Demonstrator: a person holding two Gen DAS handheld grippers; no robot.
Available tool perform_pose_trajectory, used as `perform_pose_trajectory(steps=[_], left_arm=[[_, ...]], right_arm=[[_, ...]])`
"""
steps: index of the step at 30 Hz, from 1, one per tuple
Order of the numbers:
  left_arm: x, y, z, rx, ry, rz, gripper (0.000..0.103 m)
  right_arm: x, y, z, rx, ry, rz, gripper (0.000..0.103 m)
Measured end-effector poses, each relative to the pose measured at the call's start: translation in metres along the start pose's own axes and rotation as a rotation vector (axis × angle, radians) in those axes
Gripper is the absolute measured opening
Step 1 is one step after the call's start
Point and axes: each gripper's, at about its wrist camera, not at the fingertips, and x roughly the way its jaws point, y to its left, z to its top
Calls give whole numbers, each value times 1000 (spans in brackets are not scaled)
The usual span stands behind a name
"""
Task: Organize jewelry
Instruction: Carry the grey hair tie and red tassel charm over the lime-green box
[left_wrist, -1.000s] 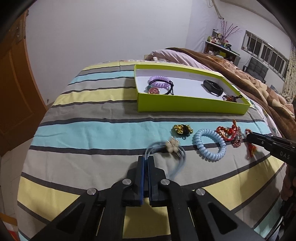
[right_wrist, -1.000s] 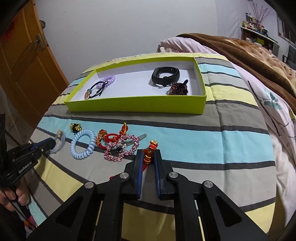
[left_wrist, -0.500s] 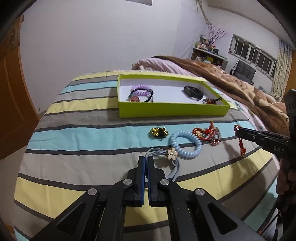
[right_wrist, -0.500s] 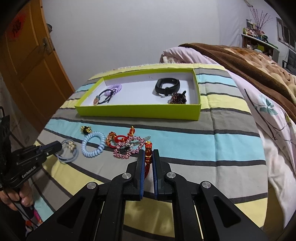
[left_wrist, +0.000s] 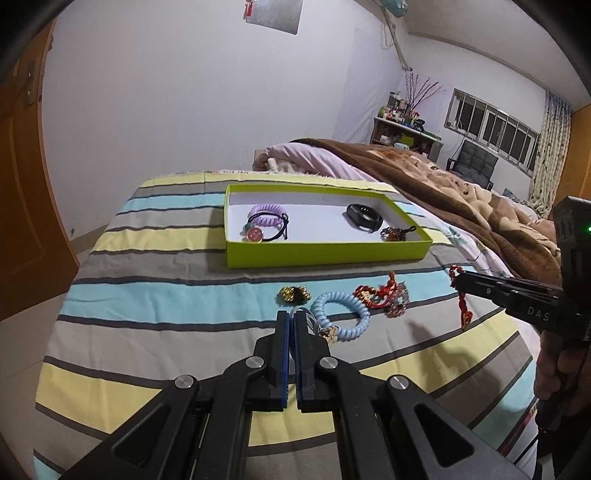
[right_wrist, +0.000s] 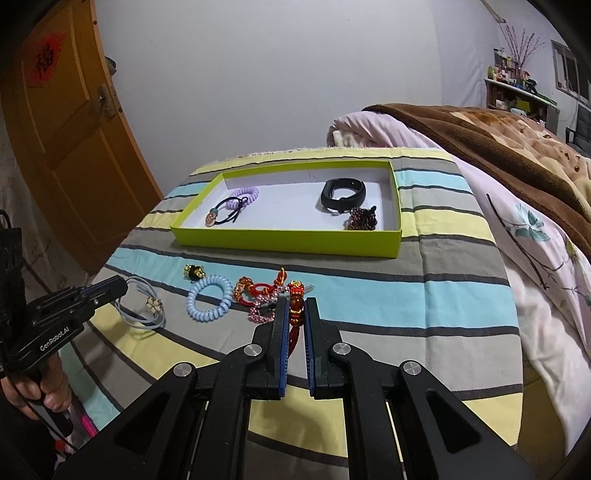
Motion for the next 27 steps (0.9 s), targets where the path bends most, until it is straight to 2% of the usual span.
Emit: perform_pose_trajectory(steps=[15,27], left_arm=[[-6,-17,38,59,-73,-1,1],[20,-16,80,69,-104,22,1]], right_arm=[[-4,8,27,-40,-42,6,7],[18,1,62,-60,-48,-14,7]])
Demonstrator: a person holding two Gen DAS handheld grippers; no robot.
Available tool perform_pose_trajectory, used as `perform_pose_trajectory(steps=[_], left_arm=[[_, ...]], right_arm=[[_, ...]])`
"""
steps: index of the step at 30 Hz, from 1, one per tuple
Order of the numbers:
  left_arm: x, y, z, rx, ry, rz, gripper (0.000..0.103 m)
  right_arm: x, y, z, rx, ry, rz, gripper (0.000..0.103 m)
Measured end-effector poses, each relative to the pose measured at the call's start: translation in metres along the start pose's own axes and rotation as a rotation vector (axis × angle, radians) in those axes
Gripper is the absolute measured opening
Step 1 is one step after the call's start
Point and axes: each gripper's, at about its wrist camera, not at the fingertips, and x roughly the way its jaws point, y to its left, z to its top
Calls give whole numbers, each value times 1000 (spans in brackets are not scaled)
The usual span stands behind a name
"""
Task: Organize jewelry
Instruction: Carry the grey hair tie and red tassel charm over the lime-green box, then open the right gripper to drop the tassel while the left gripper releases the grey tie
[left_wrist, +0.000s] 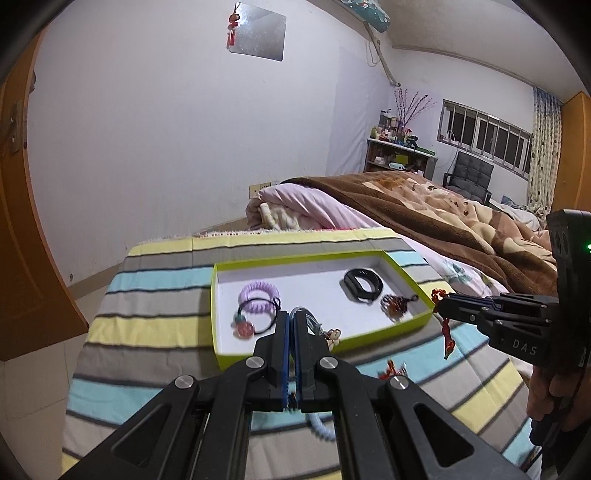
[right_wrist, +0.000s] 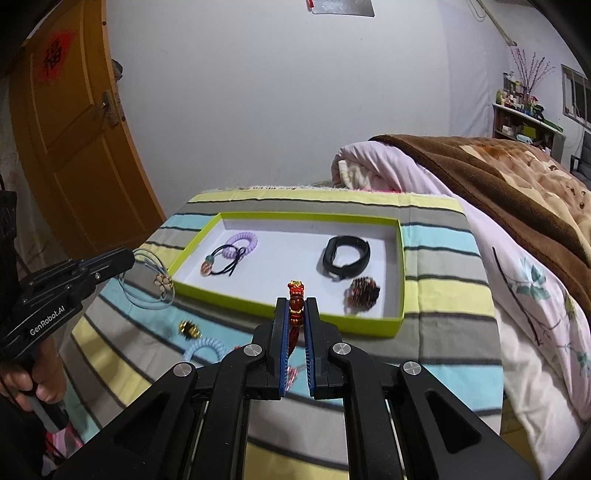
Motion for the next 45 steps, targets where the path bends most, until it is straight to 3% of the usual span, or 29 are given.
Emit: perform_pose_trajectory(steps=[11,21,37,41,45], left_arm=[[50,16,16,-5,30,35,1],[94,33,4,-27,102,54,1],[116,41,-9,-23,163,66,2],[117,41,-11,-17,181,75,2],[115,40,-13,-13,182,77,3]], right_arm=[[45,-20,27,-1,34,-34,7],[87,-28,21,-4,119,-43,8],[109,-31,15,-17,193,-61,8],[106,-28,14,-31,186,-60,23],[101,-24,14,-45,171,-61,26]])
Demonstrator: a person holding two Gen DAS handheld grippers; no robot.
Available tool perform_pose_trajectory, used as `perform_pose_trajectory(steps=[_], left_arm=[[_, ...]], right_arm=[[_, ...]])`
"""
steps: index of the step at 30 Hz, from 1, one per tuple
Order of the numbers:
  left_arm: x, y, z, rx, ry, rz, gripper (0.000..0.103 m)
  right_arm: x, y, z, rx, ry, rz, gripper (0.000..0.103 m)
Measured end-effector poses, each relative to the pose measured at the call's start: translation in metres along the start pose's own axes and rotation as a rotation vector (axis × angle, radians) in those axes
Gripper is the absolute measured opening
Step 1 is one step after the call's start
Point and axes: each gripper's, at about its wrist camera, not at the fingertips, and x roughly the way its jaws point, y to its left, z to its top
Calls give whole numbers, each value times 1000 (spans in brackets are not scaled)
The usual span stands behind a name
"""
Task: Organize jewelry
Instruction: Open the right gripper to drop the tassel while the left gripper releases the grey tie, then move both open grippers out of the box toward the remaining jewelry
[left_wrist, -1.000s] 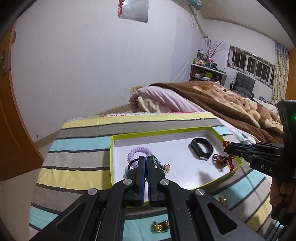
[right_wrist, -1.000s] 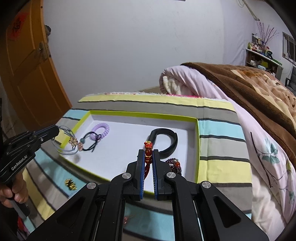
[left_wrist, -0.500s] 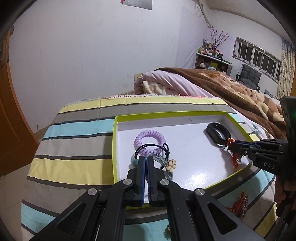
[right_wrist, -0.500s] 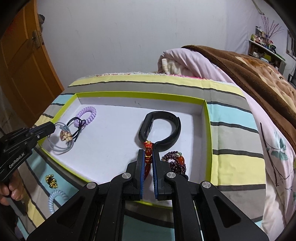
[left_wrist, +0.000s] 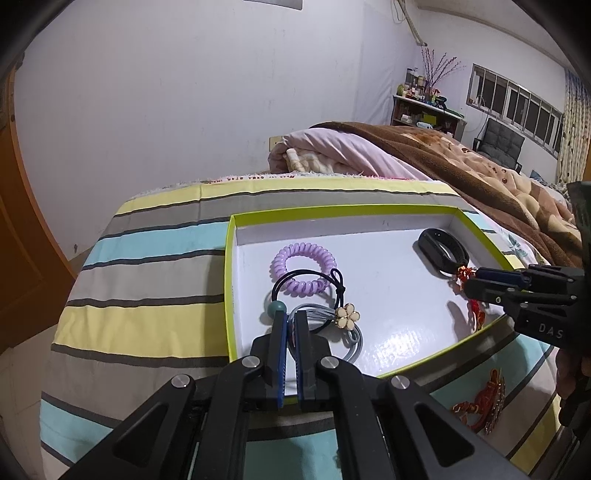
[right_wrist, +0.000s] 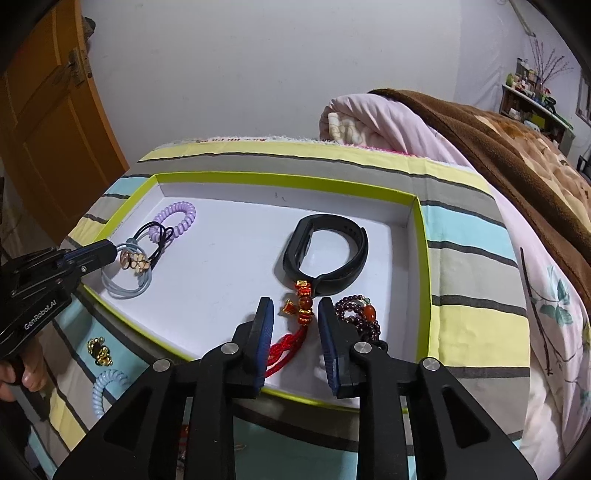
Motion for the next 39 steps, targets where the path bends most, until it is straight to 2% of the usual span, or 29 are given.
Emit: perform_pose_trajectory(steps=[10,15,30,39], left_arm=[[-10,1,-4,-5,-23,5,13],[-17,2,-5,-12,-36,3,23],[-66,-6,-22,-6,-109,-1,24],[-102,-14,-49,-26,-130,-47,24]], right_arm=[[-16,5,-2,-7,-52,25,28],[-20,2,-4,7,-62,28,28],[-58,-2,-24,40,-129,62,29],[-91,10,-53,45,-161,114,29]])
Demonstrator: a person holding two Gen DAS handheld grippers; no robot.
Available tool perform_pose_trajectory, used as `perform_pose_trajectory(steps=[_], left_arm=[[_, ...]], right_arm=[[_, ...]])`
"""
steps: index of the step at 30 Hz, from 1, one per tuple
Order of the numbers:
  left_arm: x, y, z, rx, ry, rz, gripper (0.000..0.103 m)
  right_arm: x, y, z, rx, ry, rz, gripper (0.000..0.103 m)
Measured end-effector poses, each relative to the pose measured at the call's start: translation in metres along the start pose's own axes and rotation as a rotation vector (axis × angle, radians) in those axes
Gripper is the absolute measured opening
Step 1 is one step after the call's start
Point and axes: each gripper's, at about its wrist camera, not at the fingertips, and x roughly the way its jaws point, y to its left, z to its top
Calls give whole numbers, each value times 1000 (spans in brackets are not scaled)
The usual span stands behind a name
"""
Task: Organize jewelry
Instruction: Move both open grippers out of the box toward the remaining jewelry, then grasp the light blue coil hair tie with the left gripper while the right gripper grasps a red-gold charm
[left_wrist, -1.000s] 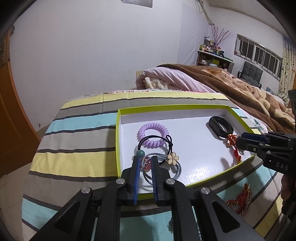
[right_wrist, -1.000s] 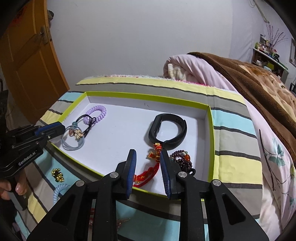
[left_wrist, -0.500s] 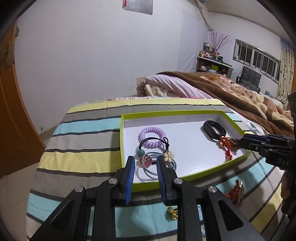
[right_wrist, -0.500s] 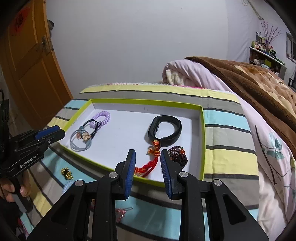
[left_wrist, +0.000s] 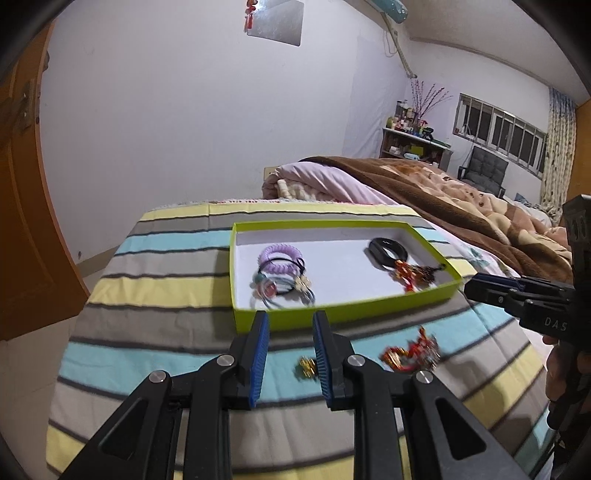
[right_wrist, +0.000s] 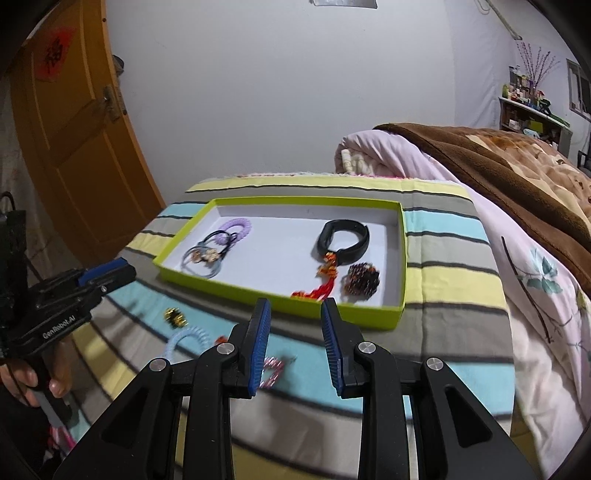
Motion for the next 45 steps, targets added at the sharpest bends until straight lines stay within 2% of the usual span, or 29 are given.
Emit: perform_pose_trajectory(steps=[11,20,30,45], left_arm=[[-26,-16,-36,5,32,-33,24],[-23,-21,-43,-8,66,-48,24],[6,-25,-39,-14,124,-52,24],[45,-35,-36,-16,223,-50,24]], right_arm=[[-31,21,-36,-1,0,30,29],[-34,23,-46,17,4,31,29],[-22,22,-41,16,17,37,29],[27,8,-16,43,103,80,29]])
